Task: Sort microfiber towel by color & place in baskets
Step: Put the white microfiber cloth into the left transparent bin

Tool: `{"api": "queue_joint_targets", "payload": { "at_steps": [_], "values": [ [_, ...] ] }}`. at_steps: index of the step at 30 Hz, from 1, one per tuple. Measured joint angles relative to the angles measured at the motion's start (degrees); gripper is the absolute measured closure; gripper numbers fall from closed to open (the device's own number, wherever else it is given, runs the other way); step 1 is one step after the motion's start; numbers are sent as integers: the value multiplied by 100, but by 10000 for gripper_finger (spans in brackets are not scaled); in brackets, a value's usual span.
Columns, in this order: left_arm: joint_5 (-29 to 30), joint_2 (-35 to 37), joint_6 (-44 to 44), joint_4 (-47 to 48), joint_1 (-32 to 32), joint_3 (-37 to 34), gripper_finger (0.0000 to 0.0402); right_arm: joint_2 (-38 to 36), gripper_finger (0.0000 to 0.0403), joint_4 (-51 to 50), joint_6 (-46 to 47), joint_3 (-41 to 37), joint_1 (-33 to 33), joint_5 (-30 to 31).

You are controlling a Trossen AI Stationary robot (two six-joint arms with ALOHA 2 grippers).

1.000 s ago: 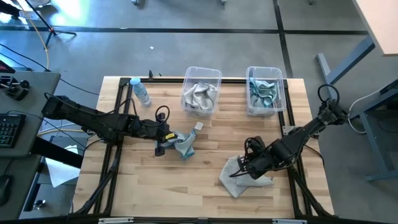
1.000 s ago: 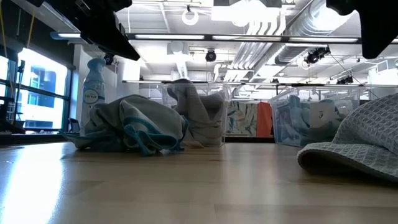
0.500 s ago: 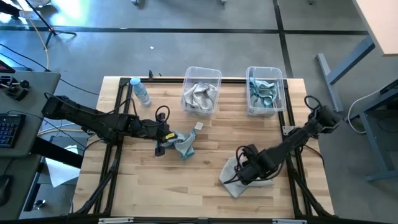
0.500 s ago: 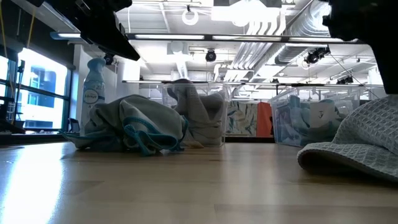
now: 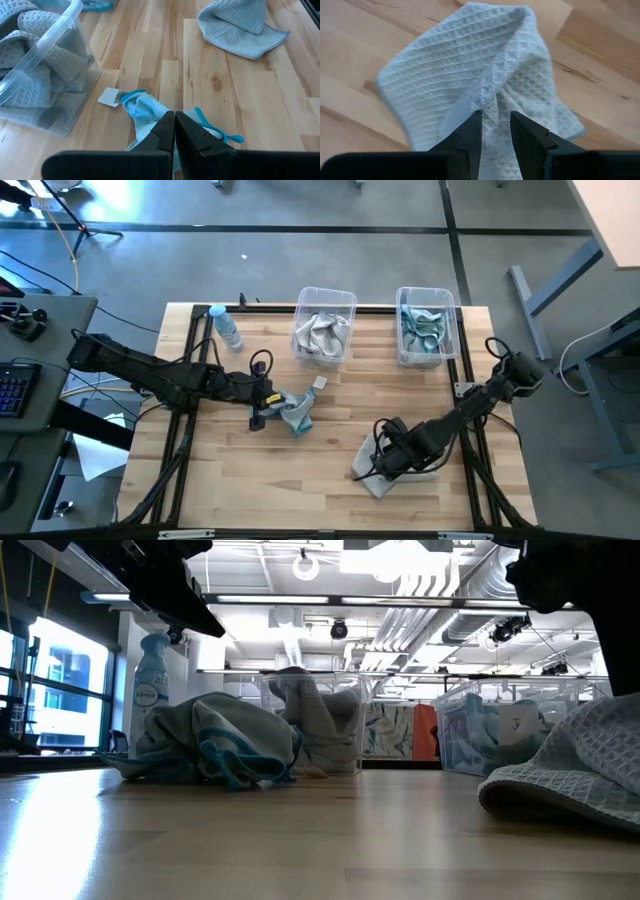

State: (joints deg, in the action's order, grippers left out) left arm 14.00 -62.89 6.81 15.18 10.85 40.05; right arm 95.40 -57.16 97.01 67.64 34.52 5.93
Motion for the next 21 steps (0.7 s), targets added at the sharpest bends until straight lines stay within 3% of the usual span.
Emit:
{"api": "queue_joint_targets", "payload": {
  "at_steps": [9,21],
  "values": [
    [-98,2,0,2,0,0,402,17,330,153,328,1,0,-10],
    [-190,2,0,4,0,0,401,27,276,209,518,2,-2,26]
  ]
}}
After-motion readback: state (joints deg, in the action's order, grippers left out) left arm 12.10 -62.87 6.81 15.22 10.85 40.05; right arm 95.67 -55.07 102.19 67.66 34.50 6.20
